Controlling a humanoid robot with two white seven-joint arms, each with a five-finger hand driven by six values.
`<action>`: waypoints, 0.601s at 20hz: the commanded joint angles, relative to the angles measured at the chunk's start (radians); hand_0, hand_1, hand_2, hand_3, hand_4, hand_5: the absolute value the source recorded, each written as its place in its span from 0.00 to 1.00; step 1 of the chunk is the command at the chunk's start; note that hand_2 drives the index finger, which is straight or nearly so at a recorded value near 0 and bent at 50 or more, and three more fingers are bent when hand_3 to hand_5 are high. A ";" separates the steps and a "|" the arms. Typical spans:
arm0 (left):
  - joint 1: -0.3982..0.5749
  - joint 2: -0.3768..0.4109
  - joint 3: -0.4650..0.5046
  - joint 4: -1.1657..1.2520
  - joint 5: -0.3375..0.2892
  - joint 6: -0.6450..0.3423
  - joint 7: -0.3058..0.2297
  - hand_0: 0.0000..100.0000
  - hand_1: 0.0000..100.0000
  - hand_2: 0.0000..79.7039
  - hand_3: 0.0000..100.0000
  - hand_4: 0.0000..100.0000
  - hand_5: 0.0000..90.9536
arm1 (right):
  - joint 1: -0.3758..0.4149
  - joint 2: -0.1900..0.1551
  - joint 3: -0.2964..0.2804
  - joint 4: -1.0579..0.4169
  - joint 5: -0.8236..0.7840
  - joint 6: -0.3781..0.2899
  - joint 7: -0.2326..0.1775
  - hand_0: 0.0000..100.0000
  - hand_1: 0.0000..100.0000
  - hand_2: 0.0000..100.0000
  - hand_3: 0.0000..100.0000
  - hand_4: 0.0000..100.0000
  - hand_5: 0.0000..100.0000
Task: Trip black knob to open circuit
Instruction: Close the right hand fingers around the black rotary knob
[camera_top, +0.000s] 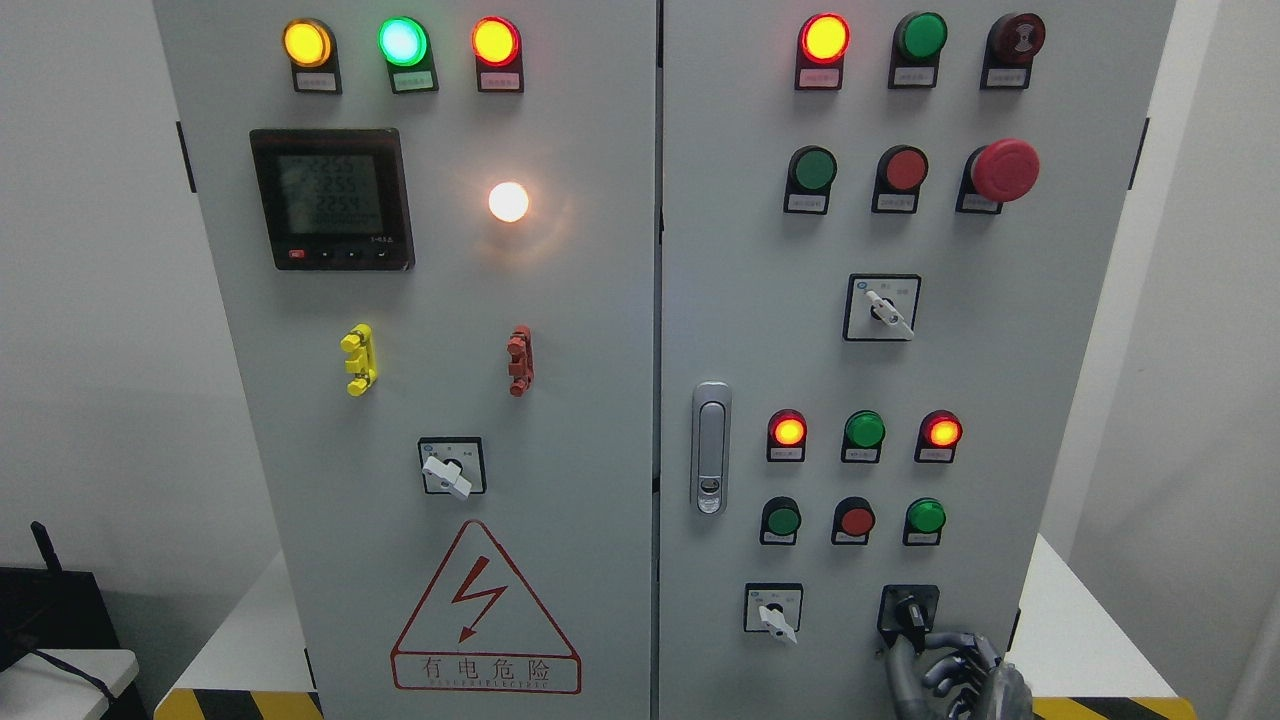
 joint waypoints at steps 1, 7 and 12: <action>-0.008 0.000 0.000 0.000 -0.034 0.000 -0.001 0.12 0.39 0.00 0.00 0.00 0.00 | -0.001 0.000 0.014 -0.001 0.000 -0.005 -0.004 0.49 0.75 0.57 0.88 0.90 0.97; -0.008 0.000 0.000 0.000 -0.032 0.000 -0.001 0.12 0.39 0.00 0.00 0.00 0.00 | -0.004 0.000 0.016 -0.001 -0.002 -0.006 -0.004 0.49 0.74 0.58 0.89 0.90 0.97; -0.008 0.000 0.000 0.000 -0.034 0.000 -0.001 0.12 0.39 0.00 0.00 0.00 0.00 | -0.006 0.000 0.017 -0.001 -0.035 -0.005 -0.004 0.51 0.74 0.59 0.89 0.91 0.97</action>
